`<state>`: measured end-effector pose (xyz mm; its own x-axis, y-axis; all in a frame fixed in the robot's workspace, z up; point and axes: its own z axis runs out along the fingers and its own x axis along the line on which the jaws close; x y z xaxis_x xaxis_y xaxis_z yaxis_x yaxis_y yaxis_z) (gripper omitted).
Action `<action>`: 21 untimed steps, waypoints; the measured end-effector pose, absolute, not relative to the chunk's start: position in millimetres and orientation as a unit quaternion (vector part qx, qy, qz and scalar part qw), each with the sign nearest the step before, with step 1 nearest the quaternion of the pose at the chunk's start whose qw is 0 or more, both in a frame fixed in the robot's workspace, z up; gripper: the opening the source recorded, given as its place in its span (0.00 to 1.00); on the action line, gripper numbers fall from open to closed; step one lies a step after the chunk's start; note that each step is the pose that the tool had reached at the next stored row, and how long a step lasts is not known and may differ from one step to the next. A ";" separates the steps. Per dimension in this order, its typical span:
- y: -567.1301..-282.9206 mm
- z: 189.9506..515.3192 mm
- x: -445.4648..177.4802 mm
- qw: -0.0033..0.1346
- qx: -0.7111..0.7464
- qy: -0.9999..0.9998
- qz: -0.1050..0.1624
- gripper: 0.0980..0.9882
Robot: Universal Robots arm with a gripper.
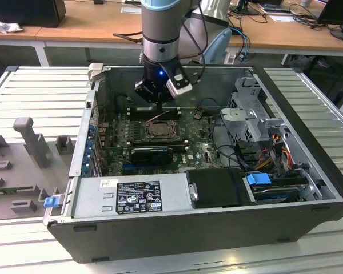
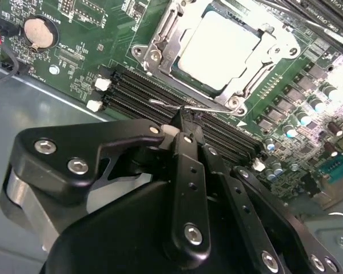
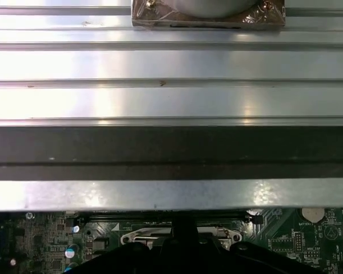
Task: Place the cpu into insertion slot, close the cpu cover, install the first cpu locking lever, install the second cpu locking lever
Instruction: 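Install the first cpu locking lever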
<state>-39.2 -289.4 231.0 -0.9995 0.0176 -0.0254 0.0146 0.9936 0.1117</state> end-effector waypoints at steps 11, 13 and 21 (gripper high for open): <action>-288.6 217.1 -26.2 0.012 -0.006 0.998 0.056 0.01; -288.7 214.4 -24.5 0.012 -0.006 0.998 0.056 0.01; -288.7 206.8 -22.5 0.012 -0.006 0.998 0.055 0.01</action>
